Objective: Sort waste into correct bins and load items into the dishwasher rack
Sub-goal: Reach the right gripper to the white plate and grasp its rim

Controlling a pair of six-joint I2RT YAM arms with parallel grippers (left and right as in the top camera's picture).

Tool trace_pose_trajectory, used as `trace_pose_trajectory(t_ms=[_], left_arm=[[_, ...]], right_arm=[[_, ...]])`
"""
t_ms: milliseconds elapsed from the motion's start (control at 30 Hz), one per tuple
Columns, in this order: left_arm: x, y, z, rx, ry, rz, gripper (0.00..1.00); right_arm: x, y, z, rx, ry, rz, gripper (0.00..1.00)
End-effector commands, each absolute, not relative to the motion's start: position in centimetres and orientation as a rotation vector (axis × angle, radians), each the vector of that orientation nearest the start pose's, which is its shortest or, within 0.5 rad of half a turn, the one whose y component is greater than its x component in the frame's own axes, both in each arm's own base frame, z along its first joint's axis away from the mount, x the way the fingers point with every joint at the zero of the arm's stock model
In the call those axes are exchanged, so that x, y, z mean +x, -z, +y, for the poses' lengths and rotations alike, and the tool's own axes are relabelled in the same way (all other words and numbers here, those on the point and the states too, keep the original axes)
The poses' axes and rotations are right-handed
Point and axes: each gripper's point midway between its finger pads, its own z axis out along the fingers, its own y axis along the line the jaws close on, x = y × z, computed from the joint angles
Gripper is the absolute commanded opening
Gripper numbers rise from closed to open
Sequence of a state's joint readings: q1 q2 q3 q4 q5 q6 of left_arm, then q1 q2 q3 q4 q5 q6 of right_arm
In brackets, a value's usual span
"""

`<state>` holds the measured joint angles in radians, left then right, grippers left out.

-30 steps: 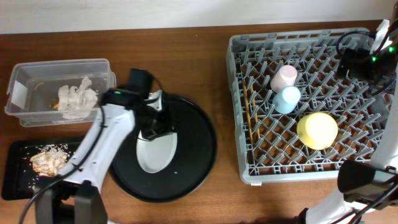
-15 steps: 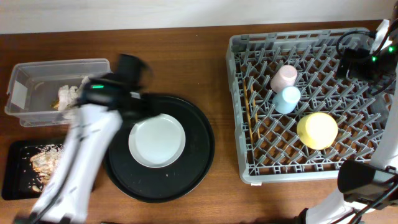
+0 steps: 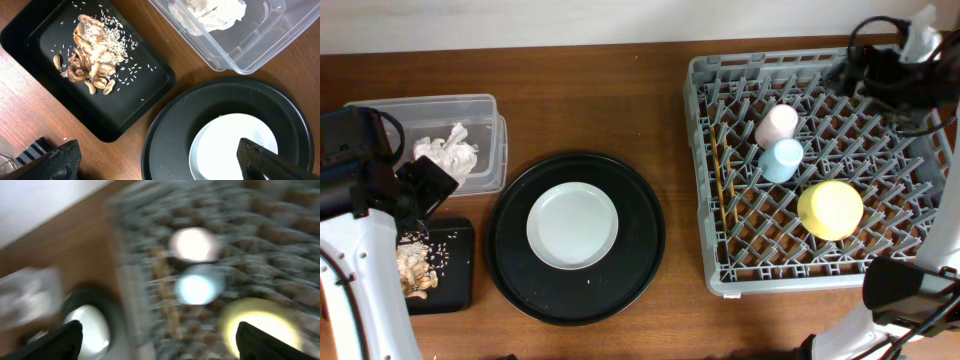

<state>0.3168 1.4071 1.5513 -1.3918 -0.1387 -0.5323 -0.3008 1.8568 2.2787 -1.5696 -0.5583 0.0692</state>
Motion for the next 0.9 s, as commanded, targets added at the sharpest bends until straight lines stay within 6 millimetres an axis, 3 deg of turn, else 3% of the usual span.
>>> trace_pose_trajectory(t_ms=[0, 100, 167, 200, 267, 300, 333, 400, 500, 567, 600, 633, 667, 767, 867], left_arm=[[26.7, -23.8, 11.4, -1.190, -0.145, 2.534, 0.99], [26.7, -23.8, 11.4, -1.190, -0.145, 2.534, 0.99], [26.7, -23.8, 11.4, -1.190, -0.145, 2.534, 0.99], [26.6, -23.8, 11.4, -1.191, -0.145, 2.533, 0.99], [26.7, -23.8, 11.4, -1.190, -0.145, 2.534, 0.99], [26.7, -23.8, 11.4, -1.190, -0.145, 2.533, 0.99], [26.6, -23.8, 11.4, -1.191, -0.145, 2.533, 0.99], [26.7, -23.8, 11.4, -1.190, -0.145, 2.534, 0.99], [26.6, -23.8, 11.4, -1.190, -0.145, 2.534, 0.99], [26.7, -23.8, 11.4, -1.190, -0.145, 2.534, 0.99], [26.7, -23.8, 11.4, -1.190, -0.145, 2.534, 0.99], [26.6, -23.8, 11.4, -1.191, -0.145, 2.533, 0.99], [26.6, -23.8, 11.4, -1.190, -0.145, 2.534, 0.99], [26.7, -23.8, 11.4, -1.190, -0.145, 2.533, 0.99], [26.6, -23.8, 11.4, -1.191, -0.145, 2.533, 0.99]], right_arm=[[38.1, -35.2, 7.3, -0.222, -1.062, 2.424, 0.98], [36.0, -32.6, 15.7, -0.549, -0.975, 2.543, 0.98], [34.6, -30.3, 19.9, -0.721, -0.928, 2.607, 0.98], [32.9, -28.6, 24.0, -0.875, -0.950, 2.626, 0.98], [30.8, -26.8, 29.2, -1.069, -0.984, 2.599, 0.98], [30.4, -25.9, 31.3, -1.147, -0.953, 2.568, 0.98], [31.3, -24.9, 32.4, -1.187, -0.830, 2.533, 0.99], [32.0, -23.1, 33.1, -1.173, -0.669, 2.567, 0.98], [33.9, -18.4, 32.8, -0.939, -0.417, 2.758, 0.98], [34.6, -14.7, 32.7, -0.839, -0.356, 2.876, 0.98], [34.7, -13.1, 32.8, -0.817, -0.340, 2.919, 0.94], [34.6, -11.3, 32.9, -0.785, -0.320, 2.971, 0.64], [34.6, -9.0, 32.8, -0.719, -0.291, 3.042, 0.54], [34.4, -5.4, 32.7, -0.682, -0.243, 3.127, 0.53], [34.6, -4.0, 33.1, -0.608, -0.246, 3.152, 0.49]])
